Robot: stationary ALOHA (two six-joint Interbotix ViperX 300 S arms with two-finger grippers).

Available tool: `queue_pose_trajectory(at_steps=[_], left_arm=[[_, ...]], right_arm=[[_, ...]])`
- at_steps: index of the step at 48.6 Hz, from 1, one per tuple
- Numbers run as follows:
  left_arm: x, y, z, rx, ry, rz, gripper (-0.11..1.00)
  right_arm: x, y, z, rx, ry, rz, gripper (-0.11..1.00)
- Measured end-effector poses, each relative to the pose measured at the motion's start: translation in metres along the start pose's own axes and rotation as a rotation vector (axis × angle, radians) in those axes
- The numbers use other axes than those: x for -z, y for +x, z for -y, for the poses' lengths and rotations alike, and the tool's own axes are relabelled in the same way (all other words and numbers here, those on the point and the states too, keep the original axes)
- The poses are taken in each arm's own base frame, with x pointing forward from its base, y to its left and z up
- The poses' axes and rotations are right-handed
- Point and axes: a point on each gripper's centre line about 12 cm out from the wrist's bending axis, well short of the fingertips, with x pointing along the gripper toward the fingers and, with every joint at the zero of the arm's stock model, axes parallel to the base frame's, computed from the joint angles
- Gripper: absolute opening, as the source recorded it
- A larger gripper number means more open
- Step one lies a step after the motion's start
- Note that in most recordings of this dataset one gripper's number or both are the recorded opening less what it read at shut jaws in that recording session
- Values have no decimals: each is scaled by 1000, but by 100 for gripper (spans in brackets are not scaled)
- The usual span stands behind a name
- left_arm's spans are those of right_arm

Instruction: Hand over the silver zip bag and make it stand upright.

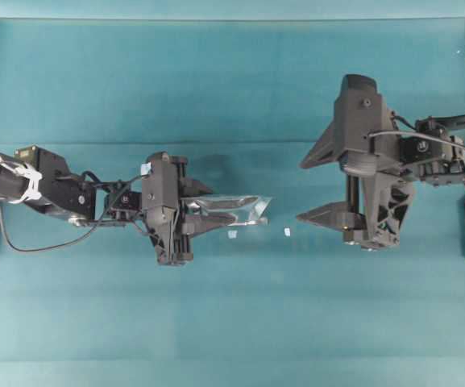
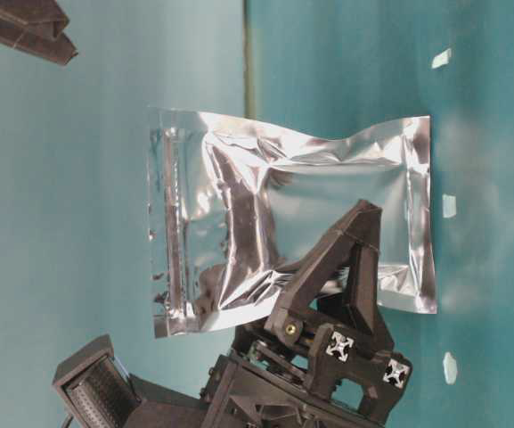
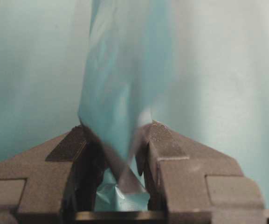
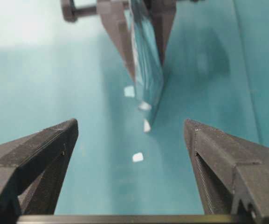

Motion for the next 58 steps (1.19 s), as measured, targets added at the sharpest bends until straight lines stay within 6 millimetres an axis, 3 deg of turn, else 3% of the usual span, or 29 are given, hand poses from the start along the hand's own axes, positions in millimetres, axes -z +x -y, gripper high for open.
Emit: queue_pose_trajectory(at_steps=[20, 58], left_arm=[[0, 0, 1, 1, 10, -2, 23], [-1, 0, 2, 4, 14, 0, 23]], right_arm=[[10, -11, 1, -2, 1, 34, 97], [12, -9, 0, -9, 2, 55, 97]])
